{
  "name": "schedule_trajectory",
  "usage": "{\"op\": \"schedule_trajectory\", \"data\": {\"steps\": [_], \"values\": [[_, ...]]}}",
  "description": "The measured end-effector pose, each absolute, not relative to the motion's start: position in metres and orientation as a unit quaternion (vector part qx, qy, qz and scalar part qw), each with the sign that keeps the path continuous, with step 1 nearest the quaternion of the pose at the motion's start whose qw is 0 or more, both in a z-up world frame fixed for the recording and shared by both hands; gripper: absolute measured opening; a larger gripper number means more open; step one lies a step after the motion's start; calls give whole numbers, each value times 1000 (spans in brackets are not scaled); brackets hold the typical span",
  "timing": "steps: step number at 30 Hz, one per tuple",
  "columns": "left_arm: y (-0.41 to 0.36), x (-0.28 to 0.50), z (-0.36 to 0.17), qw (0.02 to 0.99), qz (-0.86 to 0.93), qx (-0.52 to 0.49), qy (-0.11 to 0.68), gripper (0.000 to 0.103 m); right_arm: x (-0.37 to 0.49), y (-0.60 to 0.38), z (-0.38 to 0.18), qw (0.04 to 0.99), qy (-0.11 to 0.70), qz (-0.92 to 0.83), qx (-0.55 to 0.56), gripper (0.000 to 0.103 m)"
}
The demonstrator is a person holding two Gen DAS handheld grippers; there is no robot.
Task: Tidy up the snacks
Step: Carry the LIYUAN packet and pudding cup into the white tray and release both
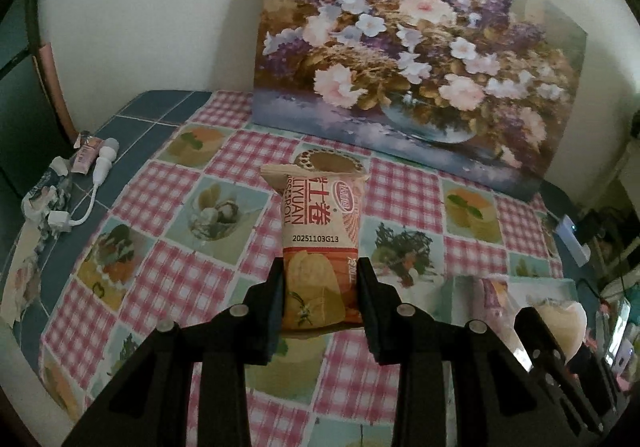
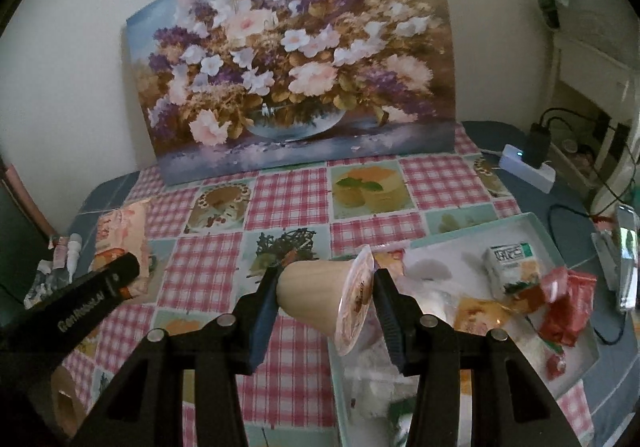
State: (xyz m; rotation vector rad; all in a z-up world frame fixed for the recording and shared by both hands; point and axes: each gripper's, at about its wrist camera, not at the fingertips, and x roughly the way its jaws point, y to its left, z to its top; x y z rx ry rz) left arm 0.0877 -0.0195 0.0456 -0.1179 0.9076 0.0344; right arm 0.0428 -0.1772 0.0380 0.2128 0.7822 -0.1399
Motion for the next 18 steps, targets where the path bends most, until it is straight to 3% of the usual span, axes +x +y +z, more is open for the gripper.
{"op": "schedule_trajectory", "data": {"steps": [18], "values": [[-71,45,42,897,-48,-3,439,36,2,-208,32,912,381,-87,128,50]]}}
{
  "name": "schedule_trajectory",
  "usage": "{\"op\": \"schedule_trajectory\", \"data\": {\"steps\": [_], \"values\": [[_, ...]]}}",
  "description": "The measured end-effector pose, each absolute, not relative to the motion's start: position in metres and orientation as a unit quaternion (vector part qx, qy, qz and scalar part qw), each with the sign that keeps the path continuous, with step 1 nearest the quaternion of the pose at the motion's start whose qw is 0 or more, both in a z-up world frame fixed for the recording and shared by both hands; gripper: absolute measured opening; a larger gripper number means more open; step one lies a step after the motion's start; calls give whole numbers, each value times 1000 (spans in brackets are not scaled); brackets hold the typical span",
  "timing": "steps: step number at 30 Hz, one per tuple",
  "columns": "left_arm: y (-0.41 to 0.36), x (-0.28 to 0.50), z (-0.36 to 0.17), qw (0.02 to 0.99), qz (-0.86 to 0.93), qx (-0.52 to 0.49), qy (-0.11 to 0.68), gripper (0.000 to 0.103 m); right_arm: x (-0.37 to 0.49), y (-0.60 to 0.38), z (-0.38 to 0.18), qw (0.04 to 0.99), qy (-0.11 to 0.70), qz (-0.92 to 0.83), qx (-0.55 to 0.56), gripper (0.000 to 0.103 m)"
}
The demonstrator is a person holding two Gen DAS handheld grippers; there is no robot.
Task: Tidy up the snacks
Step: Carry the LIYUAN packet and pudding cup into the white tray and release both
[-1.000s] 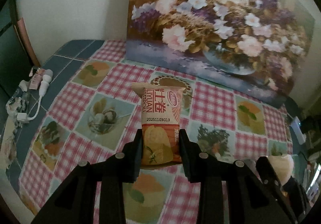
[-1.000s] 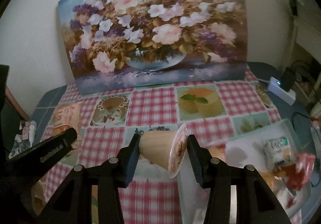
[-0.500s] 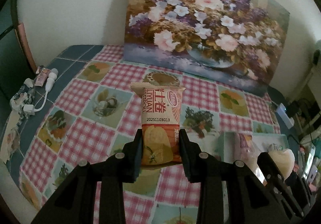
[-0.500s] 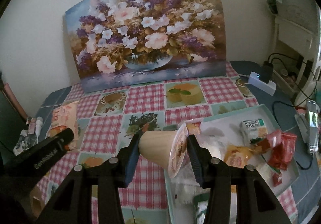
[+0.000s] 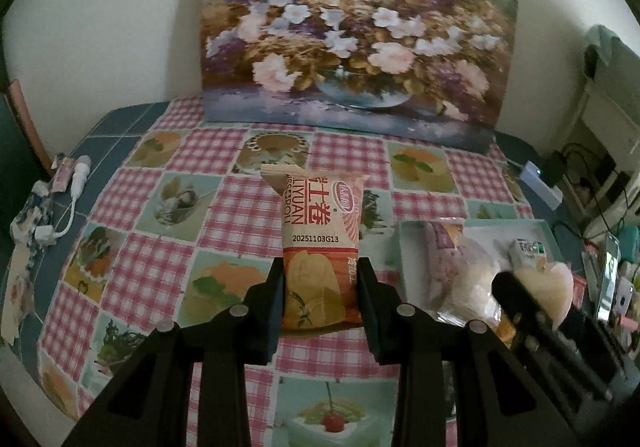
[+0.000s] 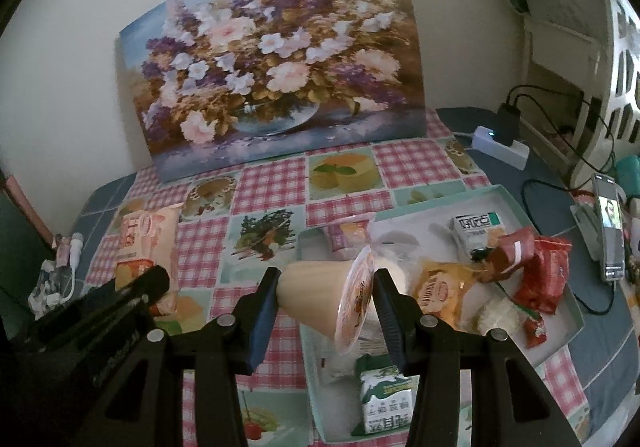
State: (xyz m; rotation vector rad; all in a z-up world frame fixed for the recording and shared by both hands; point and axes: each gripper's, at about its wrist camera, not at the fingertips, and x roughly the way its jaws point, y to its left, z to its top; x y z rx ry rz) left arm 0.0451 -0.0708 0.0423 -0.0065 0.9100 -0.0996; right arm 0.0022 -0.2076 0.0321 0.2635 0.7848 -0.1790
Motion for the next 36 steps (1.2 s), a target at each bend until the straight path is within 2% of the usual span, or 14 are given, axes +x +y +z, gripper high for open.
{"op": "schedule_trajectory", "data": {"steps": [14,26,36], "values": [[-126,24,43,887,-126,15,444,36,-22,-311,25,883,370,-180,224,50],[-189,-8,31,869,-197,75,447,36,-34,-336,20,872,376,-202,241,50],[-202,-8,18,859,-204,98,460,36,-33,-339,10,858,399,-202,251,50]]}}
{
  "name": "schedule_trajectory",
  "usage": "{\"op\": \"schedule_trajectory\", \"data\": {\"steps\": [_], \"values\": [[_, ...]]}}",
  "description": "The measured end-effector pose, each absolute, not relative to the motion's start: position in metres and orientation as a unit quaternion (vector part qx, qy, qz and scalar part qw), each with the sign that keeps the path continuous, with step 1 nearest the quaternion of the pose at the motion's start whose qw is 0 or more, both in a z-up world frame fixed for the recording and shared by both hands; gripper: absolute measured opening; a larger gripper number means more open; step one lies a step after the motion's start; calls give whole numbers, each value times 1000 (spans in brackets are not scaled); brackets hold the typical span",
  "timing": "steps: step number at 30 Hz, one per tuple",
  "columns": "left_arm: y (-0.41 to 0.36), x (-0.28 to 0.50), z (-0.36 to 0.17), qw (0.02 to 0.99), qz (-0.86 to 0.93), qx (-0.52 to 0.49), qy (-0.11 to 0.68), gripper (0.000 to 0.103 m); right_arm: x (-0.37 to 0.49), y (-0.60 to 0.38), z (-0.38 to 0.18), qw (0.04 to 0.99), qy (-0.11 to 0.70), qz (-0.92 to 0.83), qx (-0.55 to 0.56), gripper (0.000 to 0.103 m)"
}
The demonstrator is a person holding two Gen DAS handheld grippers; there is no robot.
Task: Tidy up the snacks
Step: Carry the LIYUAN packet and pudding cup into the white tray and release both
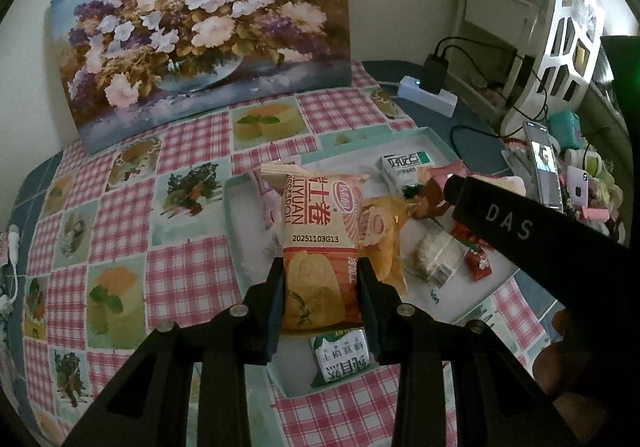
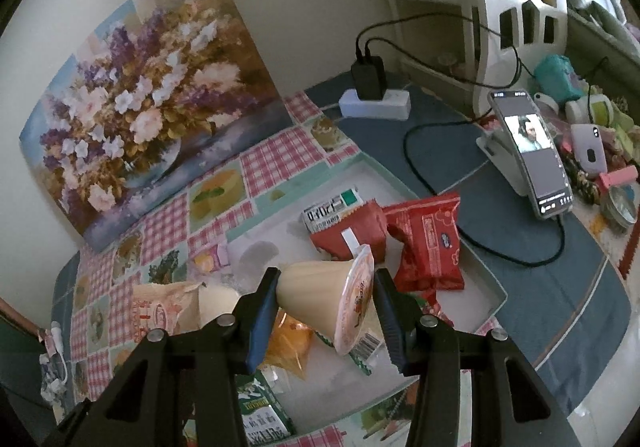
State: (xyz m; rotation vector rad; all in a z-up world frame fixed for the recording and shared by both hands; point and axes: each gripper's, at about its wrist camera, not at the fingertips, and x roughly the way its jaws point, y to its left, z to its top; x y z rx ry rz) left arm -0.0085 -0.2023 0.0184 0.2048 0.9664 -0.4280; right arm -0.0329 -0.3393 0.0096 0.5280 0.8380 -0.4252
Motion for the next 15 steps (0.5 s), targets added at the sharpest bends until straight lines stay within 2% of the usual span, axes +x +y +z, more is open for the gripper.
{"op": "schedule_trajectory", "data": {"steps": [15], "values": [[-211,-5,2,846,-207,114,479,36,-30,-345,-16,827,447,-205,273,50]]}}
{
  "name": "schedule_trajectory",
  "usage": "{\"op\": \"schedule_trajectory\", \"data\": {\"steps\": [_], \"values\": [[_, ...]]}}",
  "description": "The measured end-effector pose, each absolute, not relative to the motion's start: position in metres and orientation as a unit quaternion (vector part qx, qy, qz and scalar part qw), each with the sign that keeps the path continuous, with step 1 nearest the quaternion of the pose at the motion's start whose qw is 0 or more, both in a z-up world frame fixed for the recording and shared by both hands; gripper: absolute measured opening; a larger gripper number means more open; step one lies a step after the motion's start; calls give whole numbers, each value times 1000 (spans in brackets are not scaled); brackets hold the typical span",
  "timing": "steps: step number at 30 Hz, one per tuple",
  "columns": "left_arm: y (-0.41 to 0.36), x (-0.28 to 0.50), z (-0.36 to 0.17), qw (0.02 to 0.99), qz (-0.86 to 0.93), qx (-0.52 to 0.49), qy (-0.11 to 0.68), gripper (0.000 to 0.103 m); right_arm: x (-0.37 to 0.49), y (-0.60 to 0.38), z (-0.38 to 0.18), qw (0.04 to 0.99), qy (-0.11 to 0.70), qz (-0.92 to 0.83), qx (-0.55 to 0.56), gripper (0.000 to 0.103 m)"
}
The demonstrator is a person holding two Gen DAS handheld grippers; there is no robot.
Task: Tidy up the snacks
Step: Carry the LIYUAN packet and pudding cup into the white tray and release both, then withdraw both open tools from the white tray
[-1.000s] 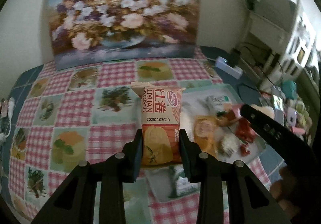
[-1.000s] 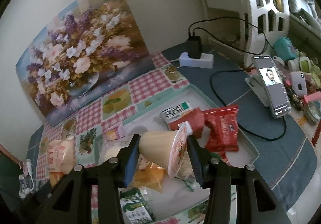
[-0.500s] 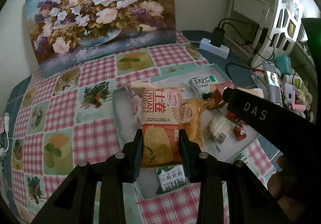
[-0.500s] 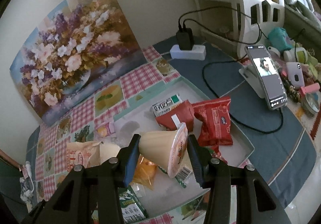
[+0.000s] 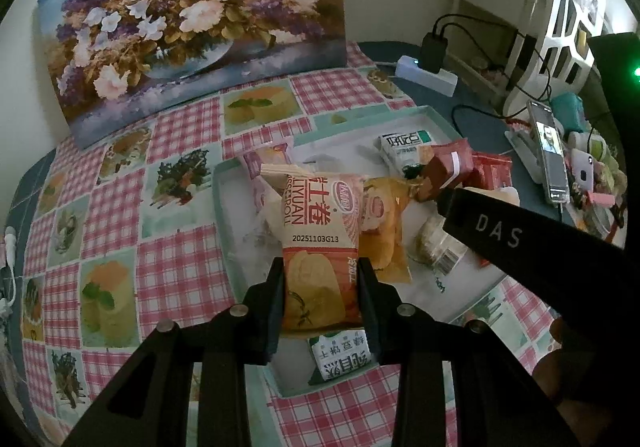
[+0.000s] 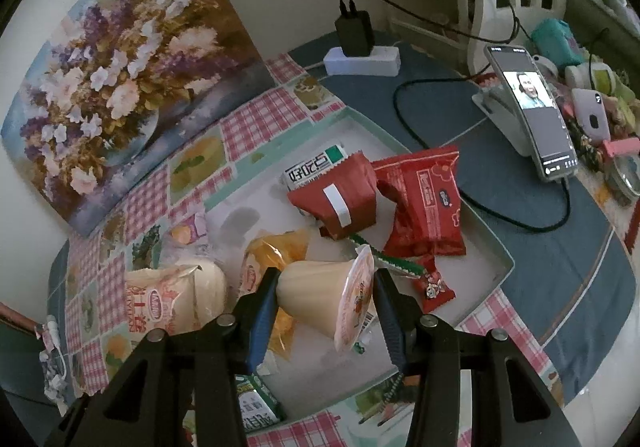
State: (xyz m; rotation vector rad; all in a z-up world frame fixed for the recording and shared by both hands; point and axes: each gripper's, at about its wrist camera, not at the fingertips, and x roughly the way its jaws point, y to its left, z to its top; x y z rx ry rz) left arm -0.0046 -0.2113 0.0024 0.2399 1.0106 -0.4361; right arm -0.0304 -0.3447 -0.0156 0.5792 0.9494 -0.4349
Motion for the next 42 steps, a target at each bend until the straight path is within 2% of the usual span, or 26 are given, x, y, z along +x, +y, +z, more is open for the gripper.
{"op": "schedule_trajectory", "data": {"steps": [22,24,26,31,34,39,42], "values": [[-223,-5,-8,836,-228,123,483,36,-29,-349,-33,807,468,-205,296,51],[-223,-5,-8,836,-230,122,482,38,-29,-349,-32,808,467,-205,295,51],[-223,-5,-7,837,-231,121,481,49,-29,-349,-33,807,468,-204,296,51],[-221,-3,-4,840,-228,116,478,53,-29,-350,-33,807,467,-206,298,50],[-218,-1,-3,841,-225,109,480,68,-30,-351,-33,806,466,-208,300,50],[-209,3,4,848,-216,92,474,69,-30,-353,-33,806,465,-208,302,50],[-200,7,7,854,-201,80,474,75,-30,-353,-33,806,465,-208,302,50]]}}
